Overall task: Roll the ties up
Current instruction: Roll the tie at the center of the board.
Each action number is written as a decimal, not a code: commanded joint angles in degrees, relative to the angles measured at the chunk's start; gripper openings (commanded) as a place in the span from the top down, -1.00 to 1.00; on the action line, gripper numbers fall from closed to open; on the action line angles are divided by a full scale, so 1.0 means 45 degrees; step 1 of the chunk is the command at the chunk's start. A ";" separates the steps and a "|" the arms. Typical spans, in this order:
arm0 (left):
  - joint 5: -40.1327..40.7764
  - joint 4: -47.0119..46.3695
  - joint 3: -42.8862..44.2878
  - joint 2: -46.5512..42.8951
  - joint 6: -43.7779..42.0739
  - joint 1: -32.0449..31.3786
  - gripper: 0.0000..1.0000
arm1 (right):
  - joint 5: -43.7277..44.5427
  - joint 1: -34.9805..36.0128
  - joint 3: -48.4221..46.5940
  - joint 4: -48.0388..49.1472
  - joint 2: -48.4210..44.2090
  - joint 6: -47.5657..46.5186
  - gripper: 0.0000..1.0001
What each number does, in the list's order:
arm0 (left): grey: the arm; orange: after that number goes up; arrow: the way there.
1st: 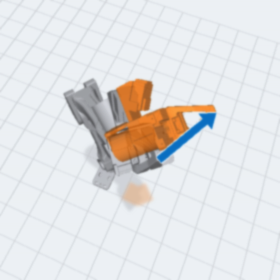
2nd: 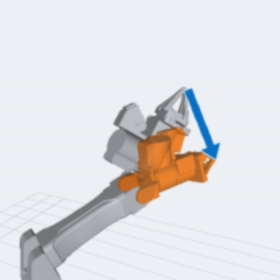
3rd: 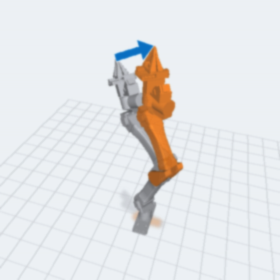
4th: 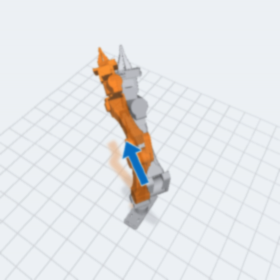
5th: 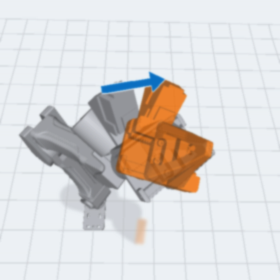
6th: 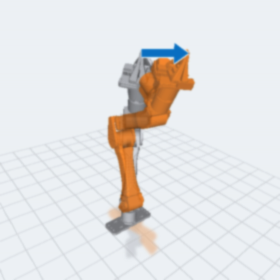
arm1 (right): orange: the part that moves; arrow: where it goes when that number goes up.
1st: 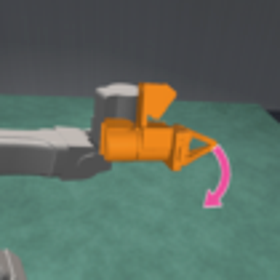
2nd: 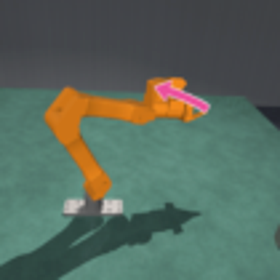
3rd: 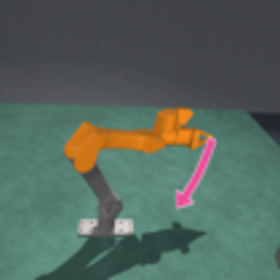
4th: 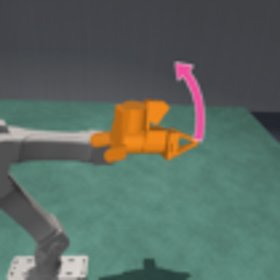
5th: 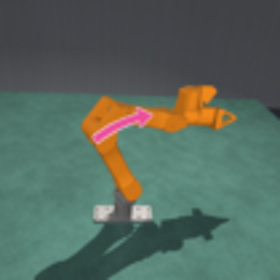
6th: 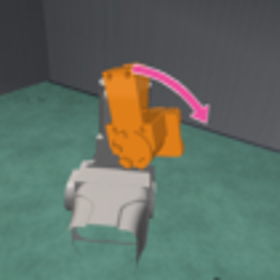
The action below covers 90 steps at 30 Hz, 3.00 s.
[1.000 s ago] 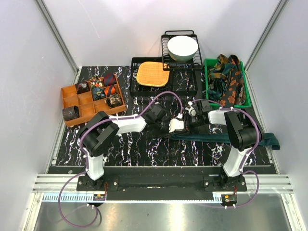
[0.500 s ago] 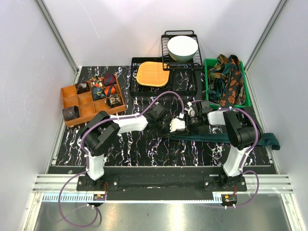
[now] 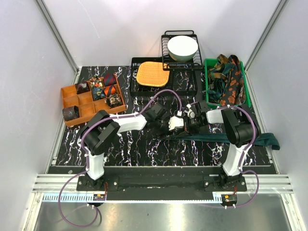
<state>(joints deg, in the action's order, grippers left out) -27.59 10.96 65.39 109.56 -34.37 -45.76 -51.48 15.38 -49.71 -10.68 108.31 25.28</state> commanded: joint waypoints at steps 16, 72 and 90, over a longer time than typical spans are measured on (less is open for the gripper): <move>-0.2539 -0.6256 -0.3433 -0.1357 0.3533 0.1164 -0.97 | 0.1969 0.0001 -0.0886 -0.1846 0.0813 -0.1281 1.00; -0.5410 -1.4019 -0.4608 0.1787 0.3987 0.1536 -0.06 | 0.1324 -0.0214 -0.1453 -0.3018 0.2083 -0.2063 1.00; -0.2231 -0.2478 -0.2481 -0.0089 -0.1559 0.1009 0.78 | 0.0289 -0.0448 -0.1394 -0.3368 0.0172 -0.2140 0.36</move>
<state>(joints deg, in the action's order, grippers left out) -46.83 -20.12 51.07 110.28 -31.55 -40.82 -54.72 14.33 -56.75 -22.85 113.34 17.08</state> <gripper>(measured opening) 0.252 0.283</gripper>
